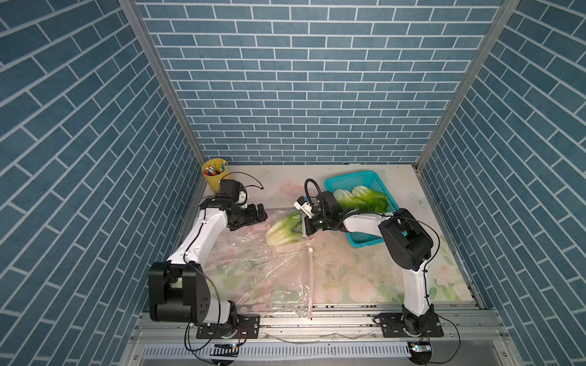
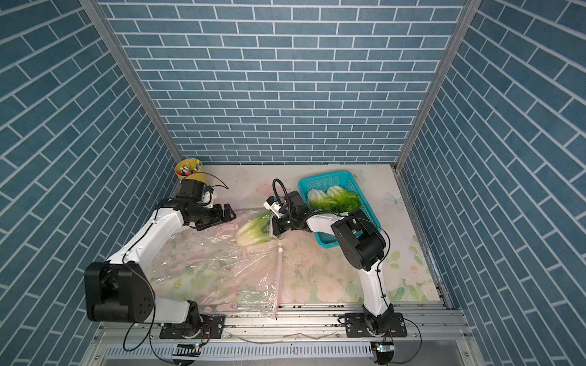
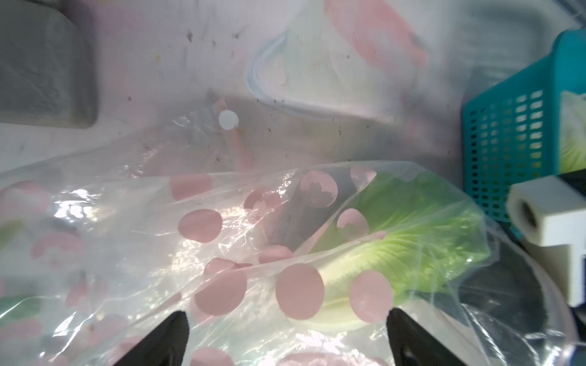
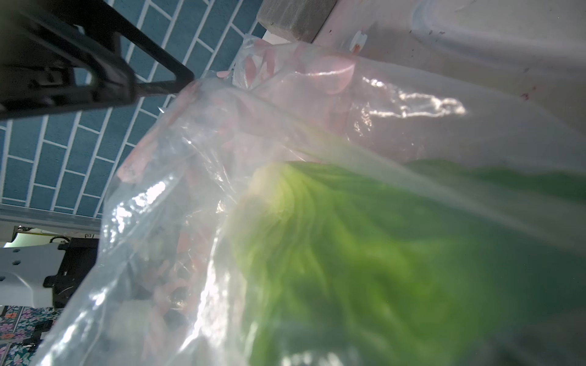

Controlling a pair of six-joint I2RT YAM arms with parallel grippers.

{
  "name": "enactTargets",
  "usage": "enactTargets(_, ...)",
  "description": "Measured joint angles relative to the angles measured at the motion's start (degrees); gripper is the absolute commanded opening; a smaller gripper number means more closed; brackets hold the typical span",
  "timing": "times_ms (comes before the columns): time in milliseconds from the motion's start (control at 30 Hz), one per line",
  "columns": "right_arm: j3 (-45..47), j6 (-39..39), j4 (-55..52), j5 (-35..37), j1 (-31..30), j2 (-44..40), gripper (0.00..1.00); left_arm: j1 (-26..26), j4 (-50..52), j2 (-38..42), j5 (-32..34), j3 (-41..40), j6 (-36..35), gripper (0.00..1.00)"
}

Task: Open the zip-top bag and take out the chinese cabbages
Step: Pick up the Chinese cabbage from the zipper food storage bag.

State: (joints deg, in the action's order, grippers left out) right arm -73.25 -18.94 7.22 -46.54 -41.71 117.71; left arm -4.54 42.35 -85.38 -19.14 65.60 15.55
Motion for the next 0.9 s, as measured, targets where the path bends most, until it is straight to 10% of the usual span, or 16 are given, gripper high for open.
enactTargets(333, -0.09, 1.01, -1.03, -1.33, 0.04, 0.0, 0.0, -4.39, -0.52, -13.0, -1.79, 6.12, -4.92, 0.97)
enactTargets(667, -0.74, 0.98, -2.08, -1.25, 0.0, 0.0, 0.0, -9.73, -1.75, -18.49, -1.09, 8.11, -6.71, 0.0)
enactTargets(900, -0.04, 1.36, -2.21, -0.55, 0.0, -0.79, 0.0, -9.51, -2.67, -17.55, 5.49, 6.45, -5.68, 0.0)
